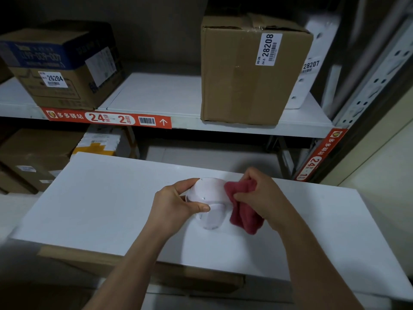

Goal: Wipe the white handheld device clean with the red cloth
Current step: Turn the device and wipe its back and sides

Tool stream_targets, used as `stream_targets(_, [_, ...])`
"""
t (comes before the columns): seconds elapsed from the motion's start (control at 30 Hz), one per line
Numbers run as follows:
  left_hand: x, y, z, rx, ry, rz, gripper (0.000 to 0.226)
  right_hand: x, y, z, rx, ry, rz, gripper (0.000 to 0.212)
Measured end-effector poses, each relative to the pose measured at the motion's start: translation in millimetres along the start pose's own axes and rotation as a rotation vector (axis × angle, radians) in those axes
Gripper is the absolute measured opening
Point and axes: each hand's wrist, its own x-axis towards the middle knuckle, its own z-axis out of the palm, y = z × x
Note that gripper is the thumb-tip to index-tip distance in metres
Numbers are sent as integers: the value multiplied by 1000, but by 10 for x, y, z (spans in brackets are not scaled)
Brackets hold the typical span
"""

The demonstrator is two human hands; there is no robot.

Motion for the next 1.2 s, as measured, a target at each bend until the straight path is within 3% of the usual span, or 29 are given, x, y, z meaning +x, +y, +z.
stream_targets(0.13, [-13,20,-6,-20,-2,-8,65,-145,-147,-41,-41,-123,-134,22])
stream_targets(0.27, [-25,41,-10,-55,-18,-11,60,-107,-390,121,-97,-62,-306,15])
stream_targets(0.53, [-33,85,-16,26,-2,-14,61,245,-97,229,-4,145,-100,13])
stream_targets(0.7, [-21,174,-35,229,-1,26,69,162,142,206,123,109,52,4])
stream_targets(0.9, [-54,488,7,694,21,185,70,161,227,365,-162,31,46,12])
stream_targets(1.0, [-62,567,92,963,63,222,70,112,193,431,-180,10,18,11])
stream_targets(1.2, [-13,550,255,911,46,241,73,84,255,516,-241,-10,-37,19])
